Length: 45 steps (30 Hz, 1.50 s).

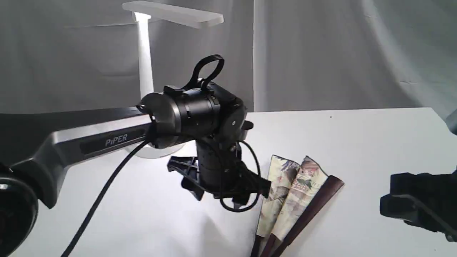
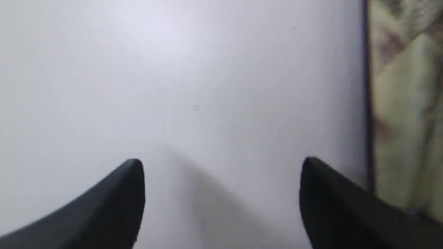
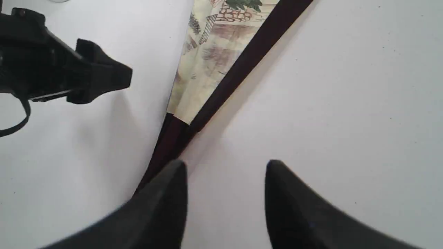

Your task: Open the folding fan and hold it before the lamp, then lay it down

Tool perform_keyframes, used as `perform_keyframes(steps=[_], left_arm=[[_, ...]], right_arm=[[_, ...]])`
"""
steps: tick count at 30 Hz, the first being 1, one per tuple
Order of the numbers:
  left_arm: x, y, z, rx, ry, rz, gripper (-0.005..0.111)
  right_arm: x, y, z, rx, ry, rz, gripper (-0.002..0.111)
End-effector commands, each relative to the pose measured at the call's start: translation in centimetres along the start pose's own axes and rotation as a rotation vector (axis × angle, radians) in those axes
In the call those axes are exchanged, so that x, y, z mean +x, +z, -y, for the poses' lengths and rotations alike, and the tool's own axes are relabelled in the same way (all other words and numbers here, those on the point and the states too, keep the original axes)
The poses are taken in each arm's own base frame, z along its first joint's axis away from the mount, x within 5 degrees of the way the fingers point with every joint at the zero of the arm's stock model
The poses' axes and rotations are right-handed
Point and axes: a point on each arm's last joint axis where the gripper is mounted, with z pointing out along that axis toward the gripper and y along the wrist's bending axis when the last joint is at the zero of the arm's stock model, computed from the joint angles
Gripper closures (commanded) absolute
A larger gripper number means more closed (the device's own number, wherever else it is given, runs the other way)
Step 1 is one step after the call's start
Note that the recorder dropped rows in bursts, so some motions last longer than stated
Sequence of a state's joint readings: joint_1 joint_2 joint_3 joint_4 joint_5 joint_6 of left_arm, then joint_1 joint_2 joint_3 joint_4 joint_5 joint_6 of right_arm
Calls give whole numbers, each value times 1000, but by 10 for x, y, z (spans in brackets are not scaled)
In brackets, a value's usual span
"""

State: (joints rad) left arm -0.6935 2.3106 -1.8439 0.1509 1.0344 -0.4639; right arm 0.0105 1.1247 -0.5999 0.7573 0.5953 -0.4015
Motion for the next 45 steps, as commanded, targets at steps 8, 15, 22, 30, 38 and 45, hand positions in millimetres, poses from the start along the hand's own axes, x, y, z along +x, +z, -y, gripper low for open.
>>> perform_keyframes(steps=[8,15,22,30,38,45], left_arm=[[2,-20,-38,-57,73,-128,83],[10,-43,-49,-67,76,-85,92],[37,-40,-73,-62,106,-105,95],[60,-40,-106,-12,17,-76,95],[76,-34,-113,-15,46,-130,95],[76,-31,-117,54,25,-129,95]], right_arm=[[4,2,-13,-49,-43,-29,63],[8,34,-23,-82,17,-96,63],[11,71,-17,-77,181,-158,65],[14,103,-14,-156,353,-187,68],[20,134,-6,-203,438,-198,68],[31,155,5,-163,463,-270,68]])
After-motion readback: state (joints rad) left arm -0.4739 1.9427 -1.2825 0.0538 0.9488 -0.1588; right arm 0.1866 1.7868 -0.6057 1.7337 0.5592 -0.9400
